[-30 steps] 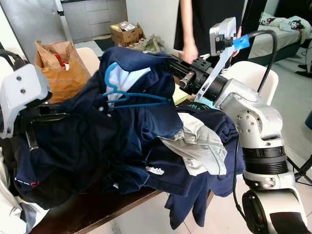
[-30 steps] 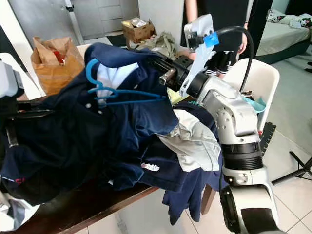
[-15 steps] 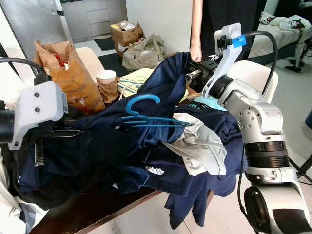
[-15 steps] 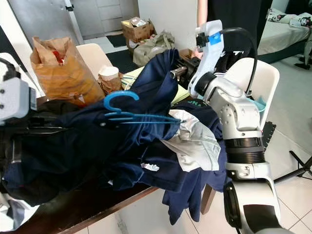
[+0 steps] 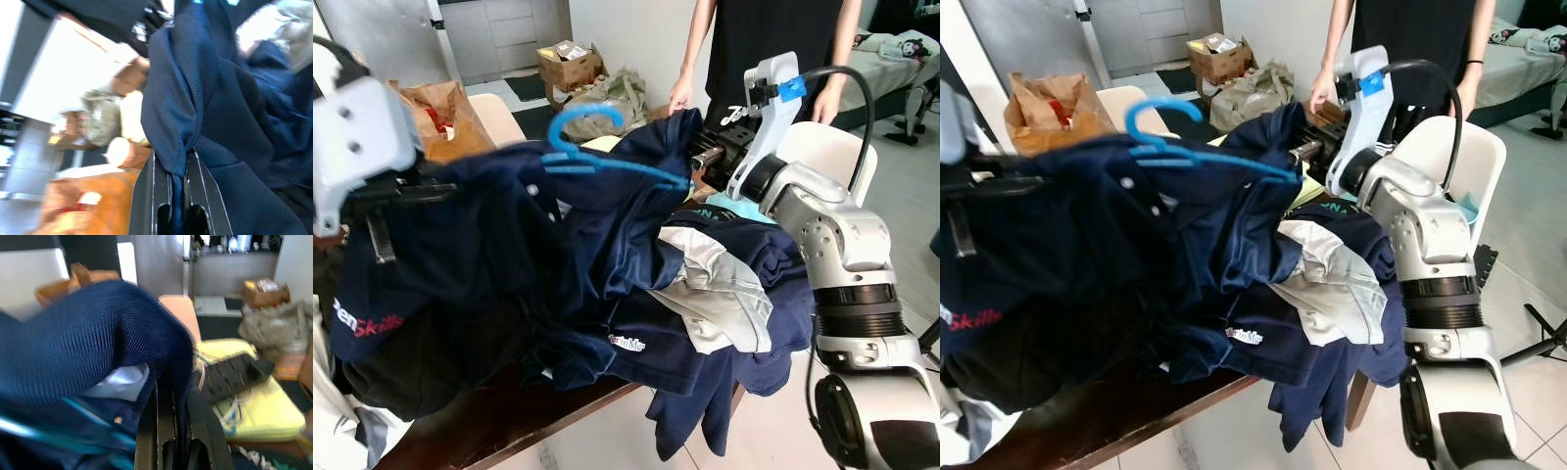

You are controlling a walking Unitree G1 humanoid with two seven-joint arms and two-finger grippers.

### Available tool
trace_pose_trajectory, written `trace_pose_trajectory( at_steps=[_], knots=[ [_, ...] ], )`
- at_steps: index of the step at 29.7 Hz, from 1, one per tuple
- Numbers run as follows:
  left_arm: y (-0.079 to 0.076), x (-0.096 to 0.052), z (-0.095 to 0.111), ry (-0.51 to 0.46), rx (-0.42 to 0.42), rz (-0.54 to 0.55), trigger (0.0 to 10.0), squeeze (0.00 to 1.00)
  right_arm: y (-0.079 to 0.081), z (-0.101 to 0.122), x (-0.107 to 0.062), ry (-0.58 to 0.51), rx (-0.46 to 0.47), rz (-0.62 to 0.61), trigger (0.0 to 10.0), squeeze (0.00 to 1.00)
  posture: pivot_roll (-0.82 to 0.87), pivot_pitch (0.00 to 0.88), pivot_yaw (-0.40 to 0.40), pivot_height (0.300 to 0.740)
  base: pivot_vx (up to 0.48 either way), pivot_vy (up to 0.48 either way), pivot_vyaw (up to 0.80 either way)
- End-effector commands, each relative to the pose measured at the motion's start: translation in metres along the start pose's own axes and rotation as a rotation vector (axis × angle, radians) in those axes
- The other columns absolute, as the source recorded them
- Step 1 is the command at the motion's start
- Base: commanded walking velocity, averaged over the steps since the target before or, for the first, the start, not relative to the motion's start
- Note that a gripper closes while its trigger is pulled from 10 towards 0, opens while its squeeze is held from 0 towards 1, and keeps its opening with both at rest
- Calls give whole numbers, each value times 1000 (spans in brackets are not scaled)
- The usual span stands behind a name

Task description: Hang hanger

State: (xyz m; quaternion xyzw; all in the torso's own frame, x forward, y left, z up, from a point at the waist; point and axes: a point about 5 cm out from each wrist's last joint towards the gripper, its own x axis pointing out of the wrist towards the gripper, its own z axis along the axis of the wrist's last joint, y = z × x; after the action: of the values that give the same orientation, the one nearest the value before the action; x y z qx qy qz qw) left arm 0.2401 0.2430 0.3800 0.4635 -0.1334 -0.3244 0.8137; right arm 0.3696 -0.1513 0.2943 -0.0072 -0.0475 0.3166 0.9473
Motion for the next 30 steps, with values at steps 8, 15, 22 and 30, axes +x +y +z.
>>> trace_pose_trajectory(
  at_steps=[8,15,22,30],
  knots=[
    [7,-8,13,-9,50,21,10000,0,-19,-8,-2,59,35,-131,0,0,42,0,46,740,0,0,0],
    [7,-10,10,29,67,4,10000,0,-34,-3,-8,36,55,-221,0,0,43,0,46,740,0,0,0],
    [-3,-8,-3,89,38,-51,10000,0,-46,22,-13,-90,58,-270,0,0,37,0,46,740,0,0,0],
    [6,-8,-12,142,83,27,10000,0,-27,39,-12,-185,33,-116,0,0,28,3,55,740,0,0,0]
  ],
)
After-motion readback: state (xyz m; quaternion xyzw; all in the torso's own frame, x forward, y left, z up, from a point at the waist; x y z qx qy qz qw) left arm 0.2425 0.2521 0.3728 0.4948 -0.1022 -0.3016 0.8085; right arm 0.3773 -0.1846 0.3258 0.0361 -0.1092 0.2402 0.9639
